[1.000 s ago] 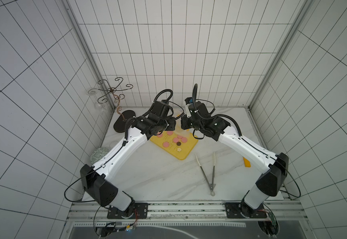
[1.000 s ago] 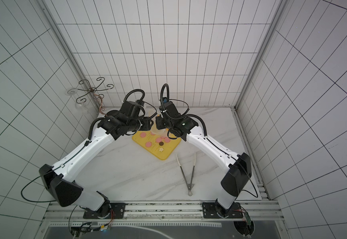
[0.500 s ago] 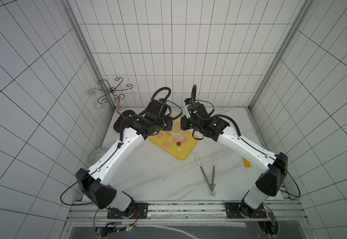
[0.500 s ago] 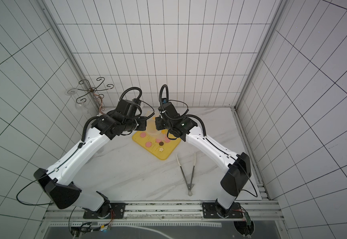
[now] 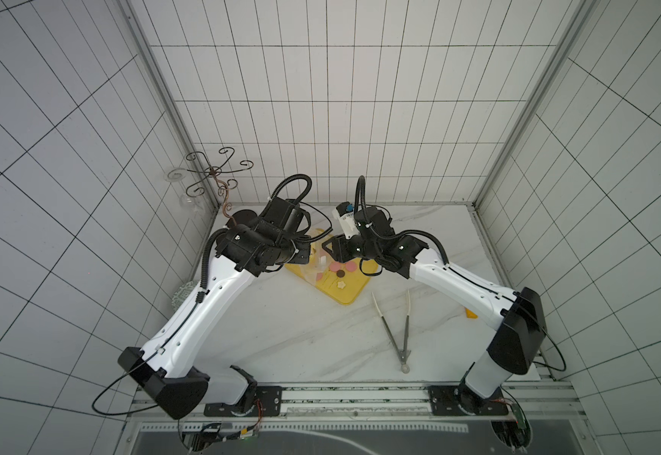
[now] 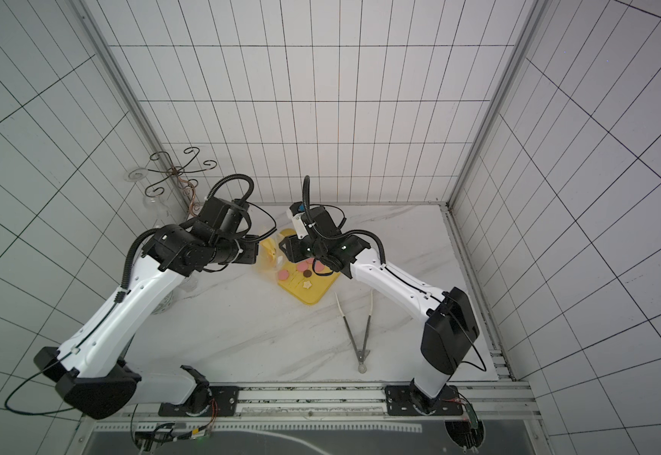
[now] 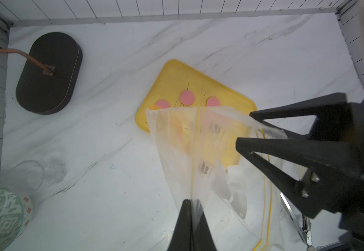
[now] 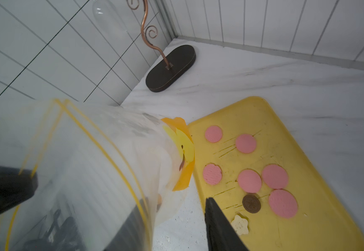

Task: Put the cookies into a resealable bag to prevent moisture
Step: Pick up the ziploc bag from the center of the board.

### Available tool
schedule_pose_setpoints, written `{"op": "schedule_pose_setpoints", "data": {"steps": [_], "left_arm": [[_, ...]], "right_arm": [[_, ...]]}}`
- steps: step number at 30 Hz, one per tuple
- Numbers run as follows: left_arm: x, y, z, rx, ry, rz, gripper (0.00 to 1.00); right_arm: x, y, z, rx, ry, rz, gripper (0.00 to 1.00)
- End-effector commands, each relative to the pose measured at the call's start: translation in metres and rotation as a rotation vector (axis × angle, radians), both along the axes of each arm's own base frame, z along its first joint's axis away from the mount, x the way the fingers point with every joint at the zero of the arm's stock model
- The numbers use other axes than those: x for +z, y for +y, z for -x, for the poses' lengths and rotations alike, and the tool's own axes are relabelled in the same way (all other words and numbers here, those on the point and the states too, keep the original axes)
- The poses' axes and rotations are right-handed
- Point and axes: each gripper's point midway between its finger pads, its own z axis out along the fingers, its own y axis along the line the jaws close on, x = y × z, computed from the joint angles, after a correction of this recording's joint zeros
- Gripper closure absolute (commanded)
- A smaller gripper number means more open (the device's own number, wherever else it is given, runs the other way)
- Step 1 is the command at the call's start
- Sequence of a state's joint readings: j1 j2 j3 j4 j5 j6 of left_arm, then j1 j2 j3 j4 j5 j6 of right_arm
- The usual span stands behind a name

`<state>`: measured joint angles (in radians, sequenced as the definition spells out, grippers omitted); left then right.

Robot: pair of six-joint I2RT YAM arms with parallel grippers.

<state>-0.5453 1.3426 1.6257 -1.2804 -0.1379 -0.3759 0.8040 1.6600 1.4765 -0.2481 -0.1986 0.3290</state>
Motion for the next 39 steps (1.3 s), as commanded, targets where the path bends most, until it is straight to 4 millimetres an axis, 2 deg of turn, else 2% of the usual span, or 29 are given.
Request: {"op": "schedule_pose_setpoints", "data": {"steps": [1, 3, 8, 11, 13, 15, 17, 21, 23, 25, 27, 31, 39], "left_arm": [[-0.025, 0.023, 0.015, 0.055, 0.105, -0.053, 1.0], [-0.031, 0.026, 0.014, 0.061, 0.126, -0.075, 1.0], [-0.047, 0.015, 0.011, 0.047, 0.212, -0.049, 1.0], [-0.05, 0.025, 0.013, 0.064, 0.242, -0.113, 1.0], [-0.048, 0.04, 0.015, 0.09, 0.246, -0.15, 1.0], [-0.048, 0.054, 0.018, 0.118, 0.256, -0.18, 1.0], [-0.05, 0.06, 0.021, 0.13, 0.266, -0.189, 1.0], [-0.071, 0.051, 0.02, 0.103, 0.309, -0.154, 1.0], [-0.083, 0.056, 0.018, 0.105, 0.334, -0.193, 1.0], [-0.093, 0.058, 0.015, 0.098, 0.355, -0.218, 1.0], [-0.098, 0.05, 0.01, 0.082, 0.36, -0.193, 1.0], [-0.11, 0.035, 0.003, 0.052, 0.381, -0.154, 1.0], [-0.123, 0.022, 0.001, 0.024, 0.41, -0.109, 1.0]], "right_arm": [[0.015, 0.005, 0.037, 0.188, -0.082, -0.079, 0.38], [0.018, -0.001, 0.047, 0.215, -0.13, -0.098, 0.27], [0.022, -0.025, 0.057, 0.194, -0.221, -0.076, 0.11], [0.015, -0.049, 0.057, 0.135, -0.232, -0.027, 0.05], [0.001, -0.072, 0.054, 0.072, -0.208, 0.035, 0.04], [-0.028, -0.105, 0.05, -0.03, -0.131, 0.136, 0.03], [-0.051, -0.135, 0.056, -0.126, -0.058, 0.216, 0.01], [-0.073, -0.179, 0.072, -0.292, 0.019, 0.264, 0.01], [-0.09, -0.199, 0.08, -0.356, 0.072, 0.326, 0.0], [-0.106, -0.215, 0.091, -0.405, 0.125, 0.39, 0.01], [-0.121, -0.228, 0.103, -0.449, 0.16, 0.45, 0.0], [-0.153, -0.236, 0.123, -0.45, 0.22, 0.506, 0.01], [-0.189, -0.206, 0.155, -0.306, 0.251, 0.549, 0.0]]}}
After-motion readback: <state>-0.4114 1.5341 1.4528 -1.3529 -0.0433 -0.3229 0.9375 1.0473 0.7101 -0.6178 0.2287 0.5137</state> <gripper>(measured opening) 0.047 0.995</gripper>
